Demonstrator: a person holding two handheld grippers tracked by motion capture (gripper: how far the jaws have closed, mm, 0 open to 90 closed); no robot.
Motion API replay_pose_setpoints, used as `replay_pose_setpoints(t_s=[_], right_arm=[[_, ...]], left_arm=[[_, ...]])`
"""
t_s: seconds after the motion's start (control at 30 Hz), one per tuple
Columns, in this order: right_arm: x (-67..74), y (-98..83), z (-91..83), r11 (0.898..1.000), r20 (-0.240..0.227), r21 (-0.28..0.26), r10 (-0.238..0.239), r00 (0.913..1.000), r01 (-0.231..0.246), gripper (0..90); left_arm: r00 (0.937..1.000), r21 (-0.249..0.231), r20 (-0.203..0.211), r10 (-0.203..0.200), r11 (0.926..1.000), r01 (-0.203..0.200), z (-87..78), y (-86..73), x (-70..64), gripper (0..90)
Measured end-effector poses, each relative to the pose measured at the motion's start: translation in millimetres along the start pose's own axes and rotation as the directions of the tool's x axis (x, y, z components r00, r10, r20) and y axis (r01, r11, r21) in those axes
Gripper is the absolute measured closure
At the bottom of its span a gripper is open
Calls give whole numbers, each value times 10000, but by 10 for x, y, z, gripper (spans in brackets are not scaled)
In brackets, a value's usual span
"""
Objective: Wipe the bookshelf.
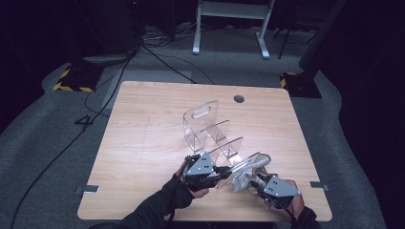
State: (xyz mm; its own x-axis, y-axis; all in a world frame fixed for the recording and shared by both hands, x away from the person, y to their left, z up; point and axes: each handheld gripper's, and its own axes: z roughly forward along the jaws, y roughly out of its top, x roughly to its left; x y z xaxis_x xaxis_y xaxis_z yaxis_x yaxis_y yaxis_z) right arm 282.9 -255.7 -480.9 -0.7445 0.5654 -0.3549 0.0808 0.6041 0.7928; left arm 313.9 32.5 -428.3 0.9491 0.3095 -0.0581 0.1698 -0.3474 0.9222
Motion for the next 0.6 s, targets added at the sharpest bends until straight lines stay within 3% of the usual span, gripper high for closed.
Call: replay_pose_setpoints(t_s=[0.2, 0.27, 0.3, 0.4, 0.6], right_arm=[[77, 203, -130, 9950, -42, -981, -165, 9999, 160, 727], [48, 274, -195, 9917, 402, -1277, -114, 9991, 165, 727], [48, 274, -195, 9917, 402, -1277, -114, 9991, 165, 727], [-55, 308, -236, 9899, 1043, -1418, 161, 9944, -12, 726], [-255, 255, -150, 9919, 1611, -1166, 687, 9845, -502, 725]], left_arm=[[10000, 12, 21, 6, 10000, -6, 12, 2, 3, 804], [10000, 5, -43, 12, 10000, -12, 39, 13, 2, 802], [10000, 5, -43, 12, 10000, -12, 39, 13, 2, 800], [9999, 13, -104, -57, 10000, 57, 104, 43, 22, 795], [9986, -33, -442, -273, 9996, 272, 332, 137, 65, 771]])
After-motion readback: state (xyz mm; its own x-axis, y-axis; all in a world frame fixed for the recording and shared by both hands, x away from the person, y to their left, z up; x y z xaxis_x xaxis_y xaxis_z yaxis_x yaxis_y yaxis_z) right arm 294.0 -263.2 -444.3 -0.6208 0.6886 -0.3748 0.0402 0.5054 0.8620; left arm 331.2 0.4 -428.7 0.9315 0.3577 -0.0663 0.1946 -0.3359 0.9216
